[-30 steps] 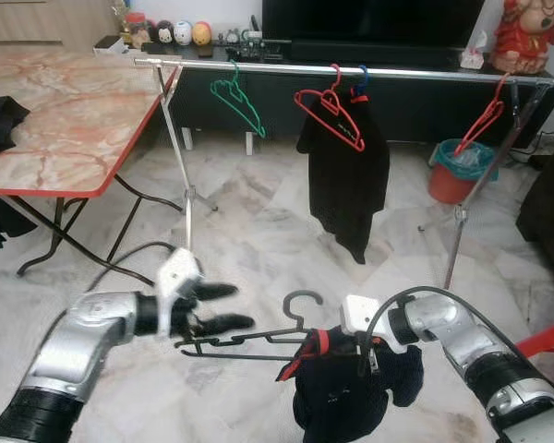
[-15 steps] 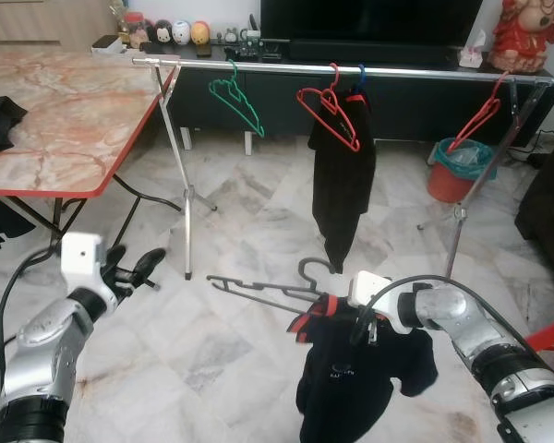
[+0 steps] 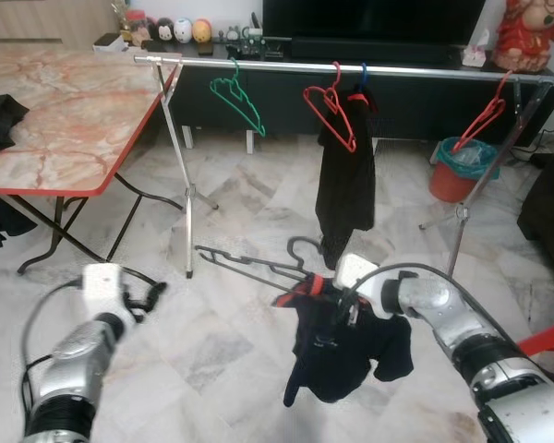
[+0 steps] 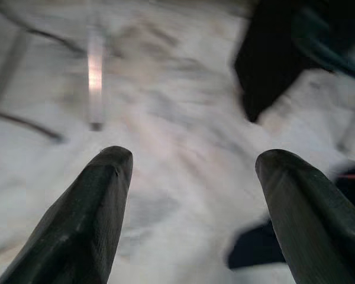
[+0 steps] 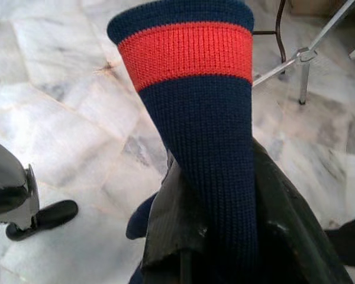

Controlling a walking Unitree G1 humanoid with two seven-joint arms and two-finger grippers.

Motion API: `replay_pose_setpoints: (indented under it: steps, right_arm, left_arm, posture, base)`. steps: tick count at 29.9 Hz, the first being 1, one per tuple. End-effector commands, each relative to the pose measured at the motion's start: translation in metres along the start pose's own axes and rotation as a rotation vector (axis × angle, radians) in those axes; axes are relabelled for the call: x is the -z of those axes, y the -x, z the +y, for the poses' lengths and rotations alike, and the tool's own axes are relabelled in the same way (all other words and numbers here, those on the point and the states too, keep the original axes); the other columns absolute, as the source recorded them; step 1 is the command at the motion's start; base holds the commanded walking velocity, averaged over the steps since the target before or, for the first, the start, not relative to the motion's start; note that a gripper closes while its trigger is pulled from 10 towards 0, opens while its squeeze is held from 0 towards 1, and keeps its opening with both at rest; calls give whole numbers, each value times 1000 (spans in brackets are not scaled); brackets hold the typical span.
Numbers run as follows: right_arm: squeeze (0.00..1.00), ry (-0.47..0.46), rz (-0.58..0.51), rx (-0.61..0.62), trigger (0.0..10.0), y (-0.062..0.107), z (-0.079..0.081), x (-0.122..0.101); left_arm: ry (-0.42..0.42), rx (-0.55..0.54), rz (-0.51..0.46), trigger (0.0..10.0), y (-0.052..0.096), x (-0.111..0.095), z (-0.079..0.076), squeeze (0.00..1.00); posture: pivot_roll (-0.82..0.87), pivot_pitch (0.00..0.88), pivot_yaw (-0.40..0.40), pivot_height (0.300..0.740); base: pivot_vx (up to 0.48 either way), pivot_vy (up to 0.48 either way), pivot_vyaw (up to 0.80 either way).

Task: Hang hanger

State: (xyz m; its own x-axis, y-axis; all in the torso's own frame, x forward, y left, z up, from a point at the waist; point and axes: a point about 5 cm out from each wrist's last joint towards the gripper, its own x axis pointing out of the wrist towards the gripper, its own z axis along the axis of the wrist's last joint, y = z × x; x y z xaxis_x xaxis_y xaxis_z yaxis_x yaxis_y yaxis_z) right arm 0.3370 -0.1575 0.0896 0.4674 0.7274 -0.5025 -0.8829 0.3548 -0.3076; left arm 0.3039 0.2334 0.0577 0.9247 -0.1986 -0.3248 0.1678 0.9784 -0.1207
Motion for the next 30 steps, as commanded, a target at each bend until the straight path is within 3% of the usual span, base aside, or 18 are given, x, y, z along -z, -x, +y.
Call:
replay_pose_setpoints:
  steps: [1, 3, 8, 14, 18, 30]
  right_arm:
    - [0, 25, -75, 4, 10000, 3, -9, -16]
    - [0, 43, -108, -32, 10000, 5, -12, -24]
    - [0, 65, -123, -89, 10000, 11, -16, -30]
    - [0, 50, -194, -89, 10000, 12, -21, -43]
    - [0, 70, -276, -155, 10000, 12, -19, -59]
    - [0, 65, -332, -188, 10000, 16, -22, -71]
  left_arm:
    - [-52, 88, 11, 10000, -1, -2, -9, 0]
    - [-119, 308, 32, 10000, -2, -1, -32, 0]
    - [-174, 446, 21, 10000, -1, -6, -50, 0]
    - [-192, 522, 4, 10000, 1, -10, -60, 0]
    - [-219, 605, -7, 10000, 3, -12, -72, 0]
    - [-233, 628, -43, 10000, 2, -16, -84, 0]
  posture:
    - [98, 0, 10, 740]
    - [94, 0, 12, 740]
    - [94, 0, 12, 740]
    - [91, 0, 12, 740]
    - [90, 0, 12, 740]
    - [94, 0, 5, 740]
  base:
    - [0, 0, 0]
    - [0, 0, 0]
    - [0, 0, 0]
    - [0, 0, 0]
    - [0, 0, 0]
    - [0, 0, 0]
